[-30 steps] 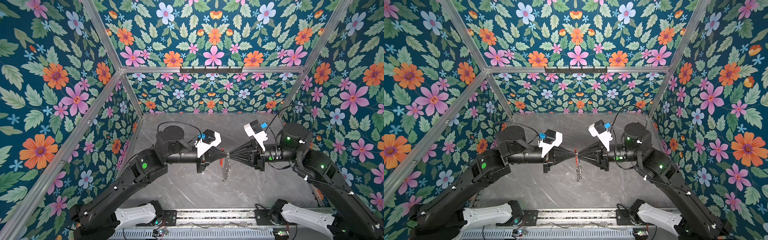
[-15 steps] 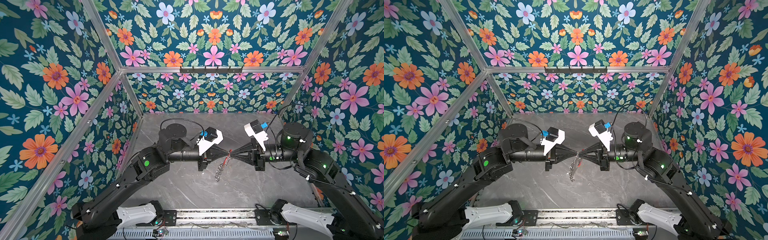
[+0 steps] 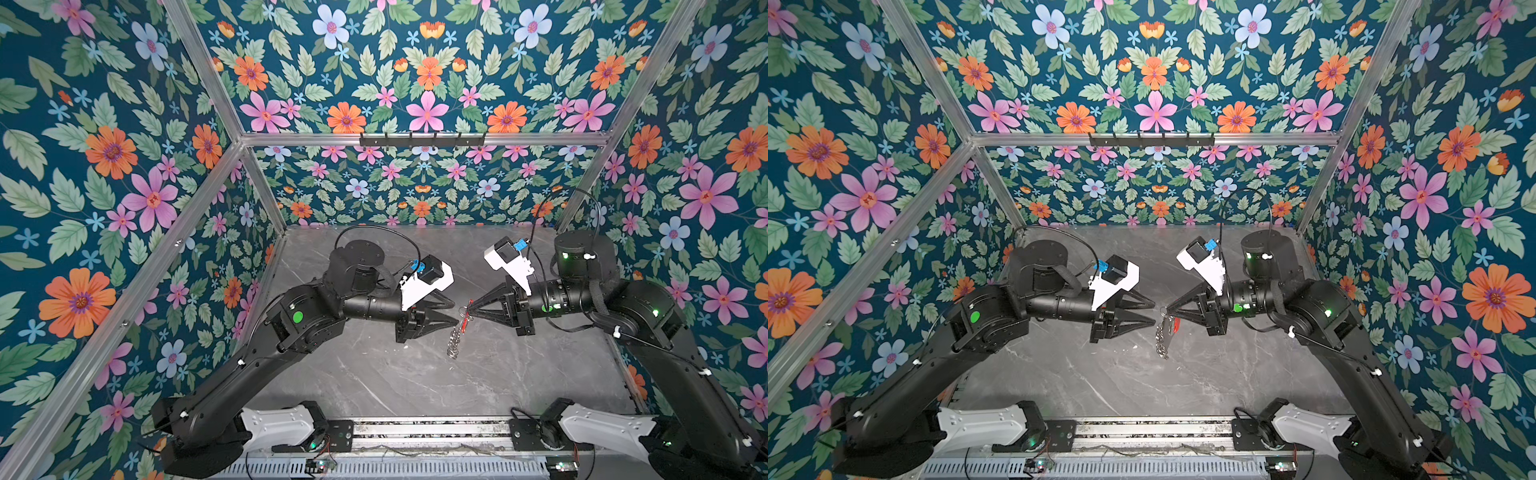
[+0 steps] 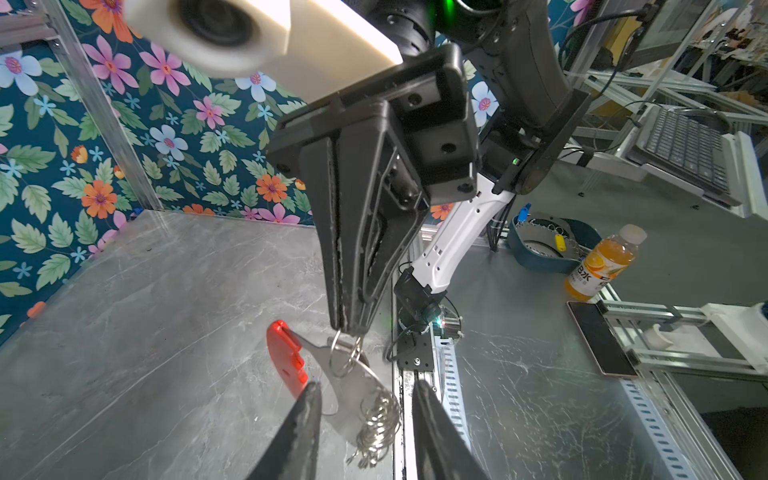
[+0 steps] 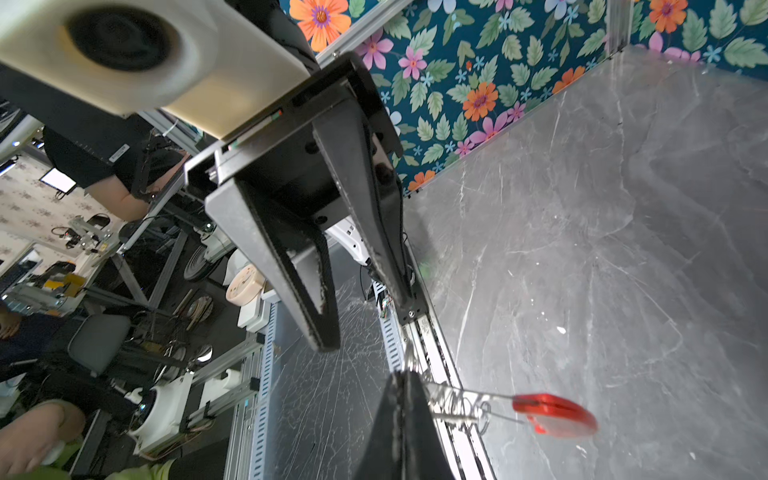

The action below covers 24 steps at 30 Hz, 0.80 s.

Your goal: Remove the keys from the keyring

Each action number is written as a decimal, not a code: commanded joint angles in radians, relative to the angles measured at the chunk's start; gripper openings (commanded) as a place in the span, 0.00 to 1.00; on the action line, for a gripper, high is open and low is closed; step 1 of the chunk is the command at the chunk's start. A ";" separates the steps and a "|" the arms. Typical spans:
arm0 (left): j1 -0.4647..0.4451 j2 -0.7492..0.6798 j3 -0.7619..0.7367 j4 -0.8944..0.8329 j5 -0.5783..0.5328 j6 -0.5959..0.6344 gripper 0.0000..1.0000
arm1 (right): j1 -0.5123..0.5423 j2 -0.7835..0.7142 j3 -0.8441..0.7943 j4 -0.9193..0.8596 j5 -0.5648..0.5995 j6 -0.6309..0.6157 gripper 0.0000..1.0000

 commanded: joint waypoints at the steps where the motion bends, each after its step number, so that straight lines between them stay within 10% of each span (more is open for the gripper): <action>1: 0.002 0.006 0.006 -0.016 0.060 0.022 0.42 | 0.000 0.002 0.003 -0.019 -0.050 -0.029 0.00; 24: 0.025 0.082 0.060 -0.057 0.146 0.023 0.15 | -0.001 0.015 -0.005 0.001 -0.071 -0.022 0.00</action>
